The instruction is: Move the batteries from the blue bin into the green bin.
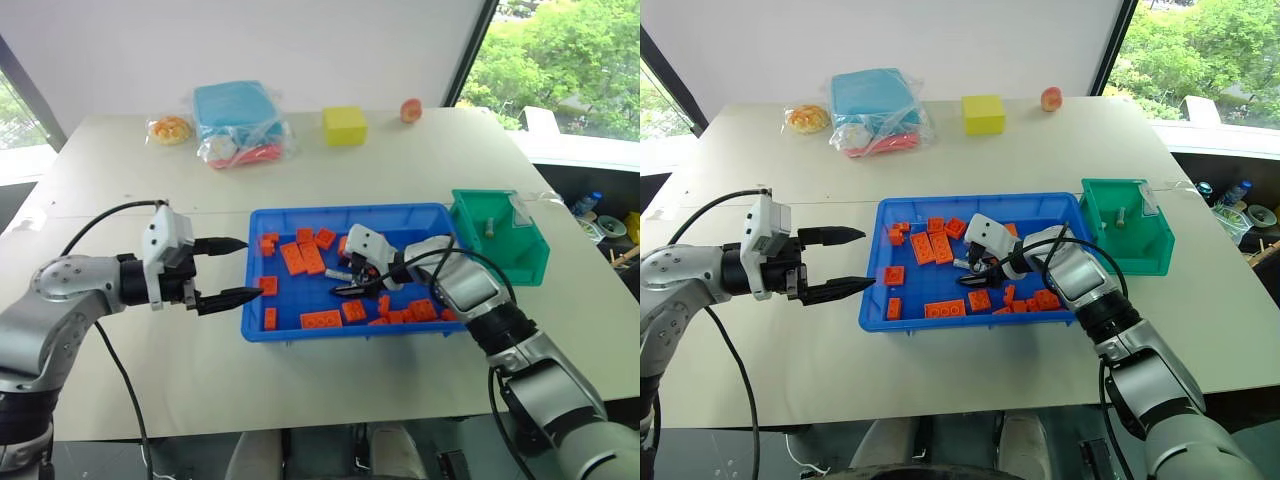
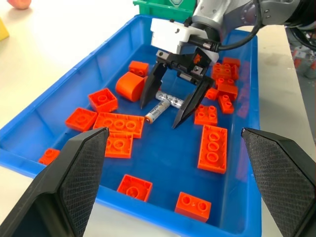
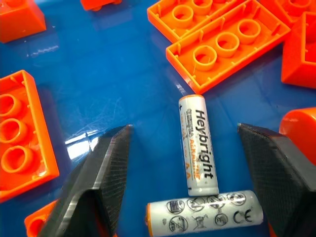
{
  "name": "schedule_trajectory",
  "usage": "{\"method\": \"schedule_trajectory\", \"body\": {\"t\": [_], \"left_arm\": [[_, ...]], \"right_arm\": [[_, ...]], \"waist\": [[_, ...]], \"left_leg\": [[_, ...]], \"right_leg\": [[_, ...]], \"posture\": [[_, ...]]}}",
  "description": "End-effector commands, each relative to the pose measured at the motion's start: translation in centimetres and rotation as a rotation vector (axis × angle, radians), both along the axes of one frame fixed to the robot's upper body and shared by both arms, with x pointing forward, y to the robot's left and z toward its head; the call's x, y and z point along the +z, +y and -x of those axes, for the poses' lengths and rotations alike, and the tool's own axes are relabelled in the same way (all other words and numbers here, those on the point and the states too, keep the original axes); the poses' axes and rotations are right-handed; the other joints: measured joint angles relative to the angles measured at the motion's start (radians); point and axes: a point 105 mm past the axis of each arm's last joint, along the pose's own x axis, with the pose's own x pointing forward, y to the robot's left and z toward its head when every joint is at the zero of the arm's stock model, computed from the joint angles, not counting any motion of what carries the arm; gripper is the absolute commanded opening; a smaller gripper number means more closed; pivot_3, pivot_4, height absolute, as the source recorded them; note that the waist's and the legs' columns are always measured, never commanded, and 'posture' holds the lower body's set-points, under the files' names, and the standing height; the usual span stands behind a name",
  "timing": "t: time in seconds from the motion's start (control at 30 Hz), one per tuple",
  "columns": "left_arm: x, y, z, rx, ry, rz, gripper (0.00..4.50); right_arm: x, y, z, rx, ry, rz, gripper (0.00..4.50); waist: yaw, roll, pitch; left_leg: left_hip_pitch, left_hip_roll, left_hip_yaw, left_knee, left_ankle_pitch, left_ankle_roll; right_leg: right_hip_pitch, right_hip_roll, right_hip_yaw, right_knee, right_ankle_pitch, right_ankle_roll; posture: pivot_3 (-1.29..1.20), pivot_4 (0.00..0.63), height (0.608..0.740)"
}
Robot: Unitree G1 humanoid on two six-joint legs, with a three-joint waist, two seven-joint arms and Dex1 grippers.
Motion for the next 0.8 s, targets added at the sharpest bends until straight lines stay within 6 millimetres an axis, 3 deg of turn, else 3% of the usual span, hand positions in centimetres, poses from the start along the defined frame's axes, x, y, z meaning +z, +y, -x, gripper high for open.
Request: {"method": "schedule_trajectory", "body": {"t": [0.03,0.13,0.27,0.33,0.4,0.53,0.63,0.7,0.77,0.8], "left_arm": [[1.1,0.1,0.2,-0.002,-0.046,-0.01,4.5],[1.1,0.0,0.1,-0.01,-0.043,-0.009,4.5],[1.1,-0.1,-0.2,-0.019,-0.042,-0.01,4.5],[1.1,-0.2,-0.3,-0.022,-0.042,-0.009,4.5],[1.1,-0.2,-0.3,-0.029,-0.042,-0.009,4.5],[1.0,-0.4,-0.5,-0.044,-0.037,-0.009,4.5],[0.9,-0.5,-0.8,-0.055,-0.038,-0.006,4.5],[0.9,-0.7,-1.1,-0.065,-0.041,-0.003,4.5],[0.9,-0.8,-1.3,-0.074,-0.044,-0.001,4.5],[1.0,-0.9,-1.4,-0.079,-0.046,0.001,4.5]], "right_arm": [[0.8,0.7,0.2,0.018,-0.004,-0.032,1.66],[2.3,1.2,0.2,-0.008,-0.019,-0.098,0.17],[6.2,0.5,-0.7,-0.133,-0.062,-0.252,0.17],[8.6,-1.7,-1.4,-0.256,-0.1,-0.323,0.17],[10.5,-5.2,-2.0,-0.409,-0.135,-0.369,0.17],[11.1,-15.6,-1.8,-0.766,-0.231,-0.279,0.17],[10.9,-21.1,-0.9,-0.955,-0.282,-0.212,0.17],[10.4,-23.0,-0.5,-1.053,-0.286,-0.208,0.17],[10.0,-23.0,-0.3,-1.068,-0.263,-0.233,0.17],[9.6,-22.7,-0.3,-1.055,-0.249,-0.246,0.62]], "waist": [[0.0,0.0,0.0],[0.0,0.0,0.0],[0.002,0.0,0.0],[0.003,0.0,0.0],[0.005,0.001,0.0],[0.019,0.0,0.0],[0.028,-0.001,-0.001],[0.024,-0.001,-0.001],[0.015,0.0,0.0],[0.009,0.001,0.0]], "left_leg": [[0.0,0.0,0.0,0.0,0.0,0.0],[0.0,0.0,0.0,0.0,0.0,0.0],[-0.001,0.0,0.0,0.0,0.0,0.0],[-0.001,0.0,0.0,0.0,0.0,0.0],[-0.001,-0.001,0.0,0.001,0.0,0.0],[-0.002,-0.001,0.0,0.001,-0.001,-0.001],[-0.002,-0.001,0.002,0.0,-0.001,0.0],[-0.002,-0.001,0.004,0.0,-0.001,-0.001],[0.0,0.001,0.006,0.0,-0.001,0.0],[0.0,0.001,0.007,-0.001,-0.001,0.0]], "right_leg": [[0.0,0.0,0.0,0.0,0.0,0.0],[0.0,0.0,0.0,0.001,0.0,0.0],[0.001,-0.001,0.0,0.002,0.001,-0.001],[0.0,-0.001,0.0,0.003,0.001,-0.001],[0.0,-0.001,0.0,0.002,0.001,-0.001],[-0.002,-0.001,0.0,-0.002,0.0,-0.002],[-0.001,-0.001,0.0,-0.003,-0.001,-0.004],[0.002,-0.001,0.0,-0.003,-0.001,-0.004],[0.001,-0.001,0.0,-0.003,0.0,-0.004],[0.0,-0.001,0.0,-0.003,0.002,-0.004]], "posture": [[0.0,0.15,0.704],[0.0,0.15,0.704],[0.0,0.15,0.704],[0.0,0.15,0.704],[0.0,0.15,0.704],[0.0,0.15,0.704],[0.0,0.15,0.704],[0.0,0.15,0.704],[0.0,0.15,0.704],[0.0,0.15,0.704]]}}
